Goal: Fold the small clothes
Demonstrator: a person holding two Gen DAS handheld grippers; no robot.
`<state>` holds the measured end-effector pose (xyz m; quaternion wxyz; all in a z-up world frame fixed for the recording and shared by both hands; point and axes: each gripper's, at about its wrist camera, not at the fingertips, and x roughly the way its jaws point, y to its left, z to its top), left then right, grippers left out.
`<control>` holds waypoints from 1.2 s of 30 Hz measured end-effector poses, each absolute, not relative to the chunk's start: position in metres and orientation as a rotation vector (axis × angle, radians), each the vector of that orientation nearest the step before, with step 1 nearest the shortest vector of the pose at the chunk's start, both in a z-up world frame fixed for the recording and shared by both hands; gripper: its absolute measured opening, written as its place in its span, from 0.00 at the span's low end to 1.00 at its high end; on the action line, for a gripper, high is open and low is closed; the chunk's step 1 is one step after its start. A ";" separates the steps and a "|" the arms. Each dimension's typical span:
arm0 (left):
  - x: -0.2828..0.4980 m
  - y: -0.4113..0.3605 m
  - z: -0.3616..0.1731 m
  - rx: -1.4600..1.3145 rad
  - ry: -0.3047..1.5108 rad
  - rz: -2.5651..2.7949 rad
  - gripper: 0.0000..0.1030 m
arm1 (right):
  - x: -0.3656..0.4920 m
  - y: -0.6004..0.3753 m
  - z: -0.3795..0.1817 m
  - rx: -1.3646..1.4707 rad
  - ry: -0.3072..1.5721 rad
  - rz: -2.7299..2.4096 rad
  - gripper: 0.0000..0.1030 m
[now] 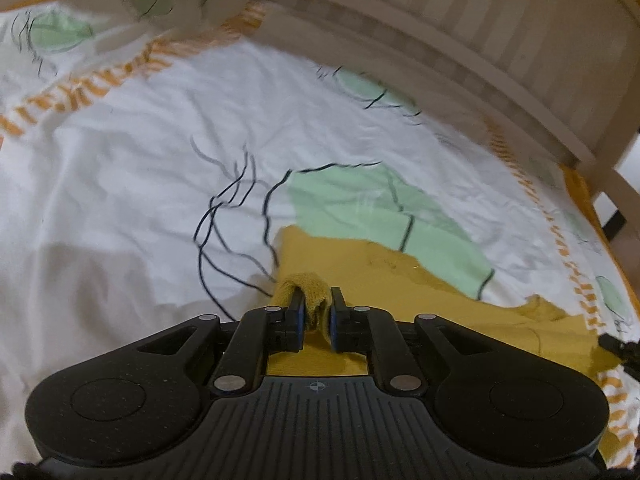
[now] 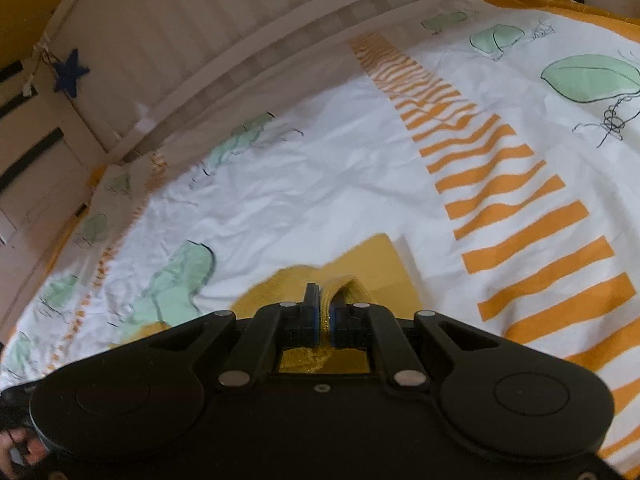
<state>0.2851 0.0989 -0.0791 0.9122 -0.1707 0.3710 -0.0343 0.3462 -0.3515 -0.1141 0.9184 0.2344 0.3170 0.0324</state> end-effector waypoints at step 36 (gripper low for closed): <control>0.274 0.056 -0.087 -0.186 0.950 -0.087 0.40 | 0.323 -0.237 -0.118 -0.046 0.774 0.068 0.67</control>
